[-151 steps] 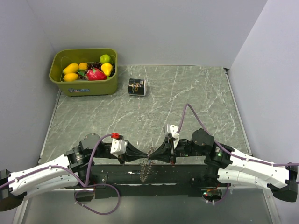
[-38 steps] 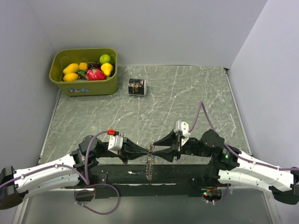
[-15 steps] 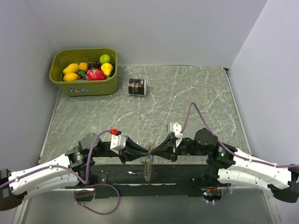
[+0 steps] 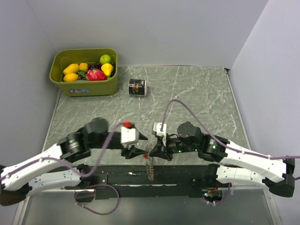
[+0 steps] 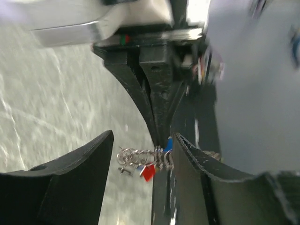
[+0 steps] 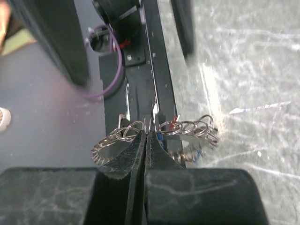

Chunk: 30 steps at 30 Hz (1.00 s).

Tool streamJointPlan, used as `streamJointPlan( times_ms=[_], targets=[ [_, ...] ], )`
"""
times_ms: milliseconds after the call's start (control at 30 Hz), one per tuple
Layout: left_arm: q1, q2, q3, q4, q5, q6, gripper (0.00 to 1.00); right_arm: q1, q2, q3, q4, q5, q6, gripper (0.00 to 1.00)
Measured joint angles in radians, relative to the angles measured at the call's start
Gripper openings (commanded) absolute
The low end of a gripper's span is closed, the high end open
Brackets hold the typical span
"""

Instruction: Put the keys on the keyring

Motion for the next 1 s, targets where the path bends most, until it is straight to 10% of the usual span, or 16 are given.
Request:
streamJointPlan(
  times_ms=[300,600,867,1000],
  targets=[
    [0.003,0.211,0.058,-0.215,0.029,0.098,0.44,-0.003,0.067,0.029,-0.09,-0.003,-0.01,0.0],
    [0.001,0.214,0.051,-0.216,0.072,0.128,0.42,-0.003,0.039,0.029,-0.074,0.001,-0.01,0.0],
    [0.0,0.203,-0.005,-0.149,0.105,0.116,0.22,-0.003,-0.005,0.011,-0.06,0.003,-0.002,0.0],
    [0.0,0.202,-0.011,-0.127,0.109,0.108,0.32,-0.003,-0.006,0.01,-0.06,0.004,0.001,0.0]
  ],
)
